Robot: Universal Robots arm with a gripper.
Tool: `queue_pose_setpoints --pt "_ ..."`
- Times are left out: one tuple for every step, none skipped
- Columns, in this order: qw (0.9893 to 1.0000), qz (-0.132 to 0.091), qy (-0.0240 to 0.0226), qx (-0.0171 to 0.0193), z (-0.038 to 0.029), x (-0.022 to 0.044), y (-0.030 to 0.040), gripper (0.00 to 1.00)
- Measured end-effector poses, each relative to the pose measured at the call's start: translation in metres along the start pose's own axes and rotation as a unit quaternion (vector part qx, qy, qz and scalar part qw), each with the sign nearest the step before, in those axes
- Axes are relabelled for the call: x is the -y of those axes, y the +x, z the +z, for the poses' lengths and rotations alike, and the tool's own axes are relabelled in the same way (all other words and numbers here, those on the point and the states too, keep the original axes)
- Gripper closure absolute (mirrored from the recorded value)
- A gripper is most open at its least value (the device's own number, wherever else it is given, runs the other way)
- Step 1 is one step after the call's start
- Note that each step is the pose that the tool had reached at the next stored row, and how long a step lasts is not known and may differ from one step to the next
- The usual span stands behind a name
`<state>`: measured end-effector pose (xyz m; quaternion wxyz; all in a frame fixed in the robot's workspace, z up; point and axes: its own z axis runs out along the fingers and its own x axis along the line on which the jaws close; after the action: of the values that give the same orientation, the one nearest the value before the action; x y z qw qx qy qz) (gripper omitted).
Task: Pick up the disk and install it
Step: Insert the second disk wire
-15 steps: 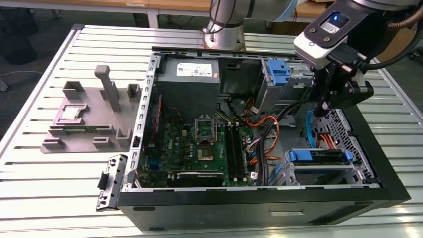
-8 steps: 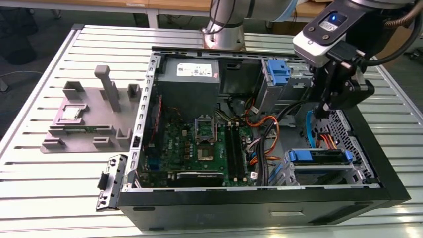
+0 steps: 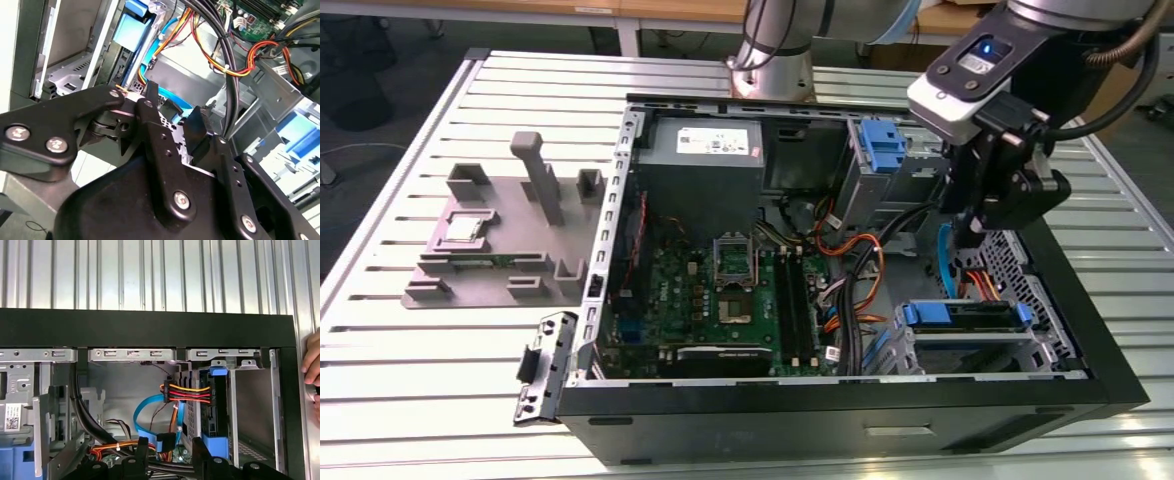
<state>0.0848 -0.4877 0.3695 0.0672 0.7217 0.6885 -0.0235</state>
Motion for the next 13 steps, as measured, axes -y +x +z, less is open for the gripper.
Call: queue_pose_setpoints --pt "1.0000 0.000 -0.0001 0.0018 0.0010 0.0000 0.0002 0.53" --pt "1.0000 0.000 -0.0001 0.0035 0.0021 -0.0002 0.0003 0.53" --pt "1.0000 0.000 -0.0002 0.0053 0.0032 -0.0004 0.0005 0.53" --pt "1.0000 0.000 -0.0003 0.0078 0.0039 -0.0006 0.0007 0.53" --pt "0.9999 0.000 -0.0004 0.0107 0.0047 -0.0007 0.0009 0.53" --pt "0.9999 0.001 -0.0005 0.0139 0.0052 -0.0008 0.0011 0.53" --pt "0.9999 0.001 -0.0006 0.0169 0.0057 -0.0009 0.0014 0.54" --pt "0.9998 0.001 -0.0008 0.0193 0.0062 -0.0010 0.0016 0.60" --pt "0.9998 0.001 -0.0008 0.0219 0.0065 -0.0010 0.0019 0.67" --pt "0.9997 0.001 -0.0010 0.0244 0.0069 -0.0011 0.0022 0.67" --pt "0.9996 0.001 -0.0011 0.0271 0.0073 -0.0011 0.0025 0.73" --pt "0.9996 0.001 -0.0012 0.0291 0.0077 -0.0012 0.0028 0.73" --pt "0.9995 0.001 -0.0012 0.0308 0.0081 -0.0012 0.0030 0.78"
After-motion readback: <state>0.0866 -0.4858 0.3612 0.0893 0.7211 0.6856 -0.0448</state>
